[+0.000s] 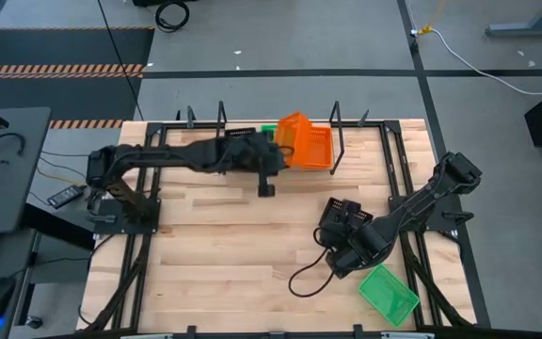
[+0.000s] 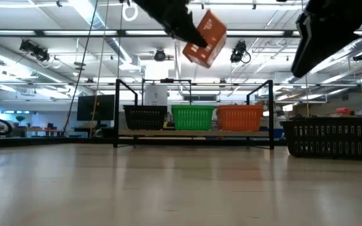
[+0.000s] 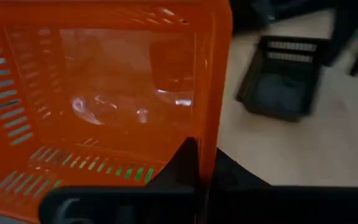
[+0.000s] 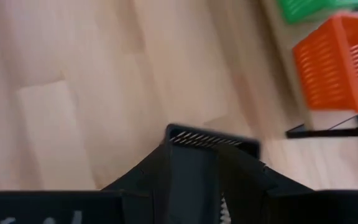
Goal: Stack baskets on shelf by color
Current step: Stack the orange bin on the orange bin on the shelf
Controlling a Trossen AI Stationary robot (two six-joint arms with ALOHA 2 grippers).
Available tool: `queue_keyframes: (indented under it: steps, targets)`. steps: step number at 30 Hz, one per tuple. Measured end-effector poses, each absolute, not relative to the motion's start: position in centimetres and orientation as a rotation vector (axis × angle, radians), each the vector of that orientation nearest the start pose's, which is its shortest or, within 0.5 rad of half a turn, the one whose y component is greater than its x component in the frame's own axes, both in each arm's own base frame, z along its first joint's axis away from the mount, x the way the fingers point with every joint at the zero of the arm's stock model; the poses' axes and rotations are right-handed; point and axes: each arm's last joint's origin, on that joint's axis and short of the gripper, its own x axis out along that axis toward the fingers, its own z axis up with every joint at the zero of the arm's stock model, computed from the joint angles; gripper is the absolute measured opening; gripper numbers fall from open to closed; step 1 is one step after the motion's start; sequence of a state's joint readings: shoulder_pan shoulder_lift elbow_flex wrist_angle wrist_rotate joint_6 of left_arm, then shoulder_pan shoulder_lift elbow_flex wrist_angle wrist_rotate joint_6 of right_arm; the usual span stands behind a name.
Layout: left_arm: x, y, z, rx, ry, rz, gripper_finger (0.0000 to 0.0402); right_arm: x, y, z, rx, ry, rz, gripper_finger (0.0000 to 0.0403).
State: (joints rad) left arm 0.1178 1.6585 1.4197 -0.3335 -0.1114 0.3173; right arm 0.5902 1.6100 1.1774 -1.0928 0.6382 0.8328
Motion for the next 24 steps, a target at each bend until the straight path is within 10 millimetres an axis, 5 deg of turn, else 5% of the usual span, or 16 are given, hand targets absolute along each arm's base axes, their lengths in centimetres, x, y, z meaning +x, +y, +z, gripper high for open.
queue_keyframes:
  steps: [9, 15, 24]
  targets:
    - [38.1, 9.1, 30.9, 0.310, 0.638, 0.166, 0.0001, 25.5, 12.2, 23.1, -0.255, 1.023, -0.617, 0.0130]
    - [40.9, 10.0, 32.5, 0.359, 0.639, 0.121, 0.0001, 26.1, 10.6, 23.0, -0.250, 1.057, -0.654, 0.0130]
    - [44.6, 13.4, 31.4, 0.263, 0.782, 0.089, 0.0001, 24.8, 11.0, 22.9, -0.172, 1.161, -0.674, 0.0130]
